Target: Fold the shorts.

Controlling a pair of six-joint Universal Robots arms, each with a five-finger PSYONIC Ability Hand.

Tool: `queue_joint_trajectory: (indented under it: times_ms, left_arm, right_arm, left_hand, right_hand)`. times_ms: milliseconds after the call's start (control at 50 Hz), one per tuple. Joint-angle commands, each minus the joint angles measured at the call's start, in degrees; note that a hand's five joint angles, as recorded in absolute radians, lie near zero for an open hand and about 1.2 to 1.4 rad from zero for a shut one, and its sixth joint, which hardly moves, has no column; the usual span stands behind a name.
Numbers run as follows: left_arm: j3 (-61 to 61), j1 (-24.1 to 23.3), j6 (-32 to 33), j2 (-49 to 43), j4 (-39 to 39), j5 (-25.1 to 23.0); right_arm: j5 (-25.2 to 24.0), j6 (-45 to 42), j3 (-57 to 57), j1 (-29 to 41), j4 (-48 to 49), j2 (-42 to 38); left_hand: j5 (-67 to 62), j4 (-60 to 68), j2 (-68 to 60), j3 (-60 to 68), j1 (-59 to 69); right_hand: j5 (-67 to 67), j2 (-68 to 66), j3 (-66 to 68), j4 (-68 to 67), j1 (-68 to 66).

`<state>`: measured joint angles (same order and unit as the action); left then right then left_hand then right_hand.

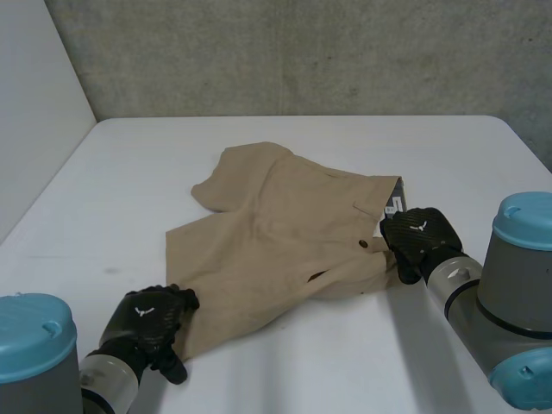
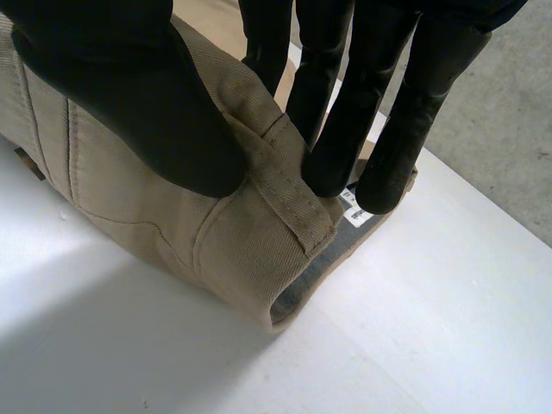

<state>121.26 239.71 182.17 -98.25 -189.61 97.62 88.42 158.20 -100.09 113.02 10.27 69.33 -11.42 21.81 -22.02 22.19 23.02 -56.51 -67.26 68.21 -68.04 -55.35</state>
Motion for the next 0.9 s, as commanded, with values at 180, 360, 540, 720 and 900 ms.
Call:
queue_joint_trajectory:
  times_ms: [180, 360, 540, 720, 900]
  left_arm:
    - [-1.5, -0.6, 0.2, -5.3, -5.3, 2.7]
    - [-1.7, -0.4, 0.4, -5.6, -8.1, 2.8]
    - [-1.6, 0.4, 0.6, -0.2, -9.5, 2.7]
    - [-2.2, 0.8, 8.1, 7.9, -3.9, 2.0]
    - [-3.1, 1.4, 24.8, 16.8, 9.9, 2.0]
  right_arm:
    - [0.0, 0.0, -0.2, -0.1, 0.1, 0.0]
    - [0.0, 0.0, -0.3, -0.1, 0.1, 0.1]
    - [0.0, 0.0, -0.3, 0.0, 0.1, 0.1]
    - [-0.7, -2.6, -0.2, -0.1, -2.4, 2.0]
    - [-2.5, -15.2, -2.2, -0.9, -16.8, 10.1]
  left_hand:
    - [-13.0, 12.6, -12.4, 12.2, 11.4]
    - [-34.7, 34.3, -34.1, 33.9, 33.1]
    - [-58.6, 58.2, -58.0, 57.8, 57.0]
    - [-58.6, 58.2, -58.0, 57.8, 57.0]
    - [-58.6, 58.2, -58.0, 57.8, 57.0]
  right_hand:
    - [-13.5, -12.7, 11.8, -12.0, -24.7]
    - [-13.5, -12.7, 11.8, -12.0, -24.7]
    - [-13.5, -12.7, 11.8, -12.0, -24.7]
    - [-13.5, -12.7, 11.8, -12.0, -24.7]
    - [-13.5, -12.7, 11.8, -12.0, -24.7]
